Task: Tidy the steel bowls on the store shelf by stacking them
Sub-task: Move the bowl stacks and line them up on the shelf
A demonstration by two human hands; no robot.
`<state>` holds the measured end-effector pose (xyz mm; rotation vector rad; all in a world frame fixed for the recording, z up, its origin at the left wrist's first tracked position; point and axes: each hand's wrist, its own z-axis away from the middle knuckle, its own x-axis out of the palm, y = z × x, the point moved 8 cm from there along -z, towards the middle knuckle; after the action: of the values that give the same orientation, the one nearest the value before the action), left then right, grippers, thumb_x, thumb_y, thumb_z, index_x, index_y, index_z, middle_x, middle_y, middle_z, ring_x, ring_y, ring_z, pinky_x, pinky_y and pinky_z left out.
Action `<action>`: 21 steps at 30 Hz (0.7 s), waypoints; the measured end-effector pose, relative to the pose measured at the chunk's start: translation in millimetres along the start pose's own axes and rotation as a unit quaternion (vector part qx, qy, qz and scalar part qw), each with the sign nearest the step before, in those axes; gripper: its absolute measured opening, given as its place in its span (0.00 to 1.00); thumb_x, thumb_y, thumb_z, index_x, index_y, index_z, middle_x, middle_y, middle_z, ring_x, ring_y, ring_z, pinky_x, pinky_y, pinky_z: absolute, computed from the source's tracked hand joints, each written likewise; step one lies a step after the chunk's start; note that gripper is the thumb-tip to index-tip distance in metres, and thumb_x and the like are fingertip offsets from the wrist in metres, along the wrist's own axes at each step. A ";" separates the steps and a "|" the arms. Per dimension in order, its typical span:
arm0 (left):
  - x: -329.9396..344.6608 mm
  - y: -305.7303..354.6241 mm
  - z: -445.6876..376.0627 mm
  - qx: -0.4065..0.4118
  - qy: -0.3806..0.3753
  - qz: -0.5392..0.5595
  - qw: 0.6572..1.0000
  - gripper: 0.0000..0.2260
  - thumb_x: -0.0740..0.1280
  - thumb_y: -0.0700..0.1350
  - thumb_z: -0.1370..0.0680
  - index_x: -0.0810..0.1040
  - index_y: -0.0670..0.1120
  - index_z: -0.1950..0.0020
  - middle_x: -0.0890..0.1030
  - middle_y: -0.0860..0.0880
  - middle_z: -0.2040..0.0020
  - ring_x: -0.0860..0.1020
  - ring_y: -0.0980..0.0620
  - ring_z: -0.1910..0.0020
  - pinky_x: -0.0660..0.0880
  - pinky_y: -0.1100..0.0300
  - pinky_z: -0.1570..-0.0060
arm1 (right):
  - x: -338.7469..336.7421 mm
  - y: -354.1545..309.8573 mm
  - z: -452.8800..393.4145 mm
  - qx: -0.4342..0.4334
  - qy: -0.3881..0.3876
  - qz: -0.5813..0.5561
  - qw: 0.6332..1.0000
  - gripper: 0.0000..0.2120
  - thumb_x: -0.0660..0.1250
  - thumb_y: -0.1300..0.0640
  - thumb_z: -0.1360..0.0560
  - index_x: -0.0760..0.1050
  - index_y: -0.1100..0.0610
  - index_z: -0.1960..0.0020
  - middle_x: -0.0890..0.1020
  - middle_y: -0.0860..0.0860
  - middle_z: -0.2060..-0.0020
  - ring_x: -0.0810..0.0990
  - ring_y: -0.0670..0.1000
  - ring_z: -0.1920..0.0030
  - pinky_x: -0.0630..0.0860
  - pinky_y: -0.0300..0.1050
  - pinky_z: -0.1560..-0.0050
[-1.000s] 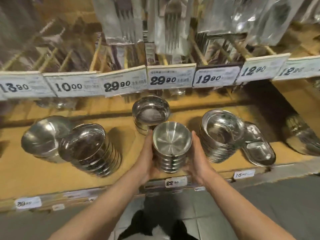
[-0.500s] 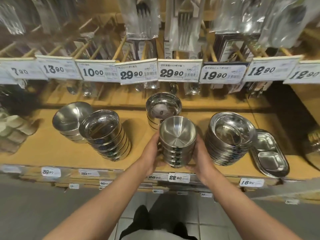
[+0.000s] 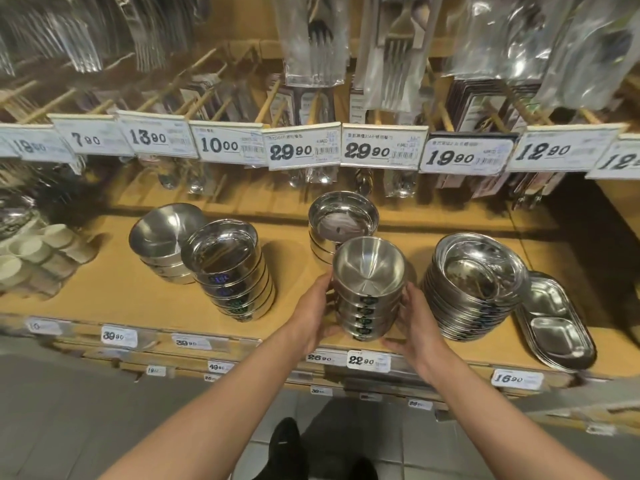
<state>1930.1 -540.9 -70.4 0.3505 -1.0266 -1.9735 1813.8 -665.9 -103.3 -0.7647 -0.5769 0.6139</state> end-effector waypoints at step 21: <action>-140.0 -13.1 70.9 -0.021 0.111 0.024 0.993 0.08 0.64 0.43 0.19 0.82 0.44 0.47 0.83 0.47 0.53 0.79 0.51 0.53 0.79 0.56 0.51 | 61.8 52.5 61.5 0.109 -0.041 0.091 0.989 0.18 0.58 0.46 0.16 0.75 0.58 0.35 0.80 0.57 0.40 0.79 0.56 0.39 0.79 0.56 0.39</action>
<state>1964.5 -388.0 -54.9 0.5052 -0.8416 -1.8618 1799.3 -565.8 -92.0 -0.5906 -0.5077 0.8663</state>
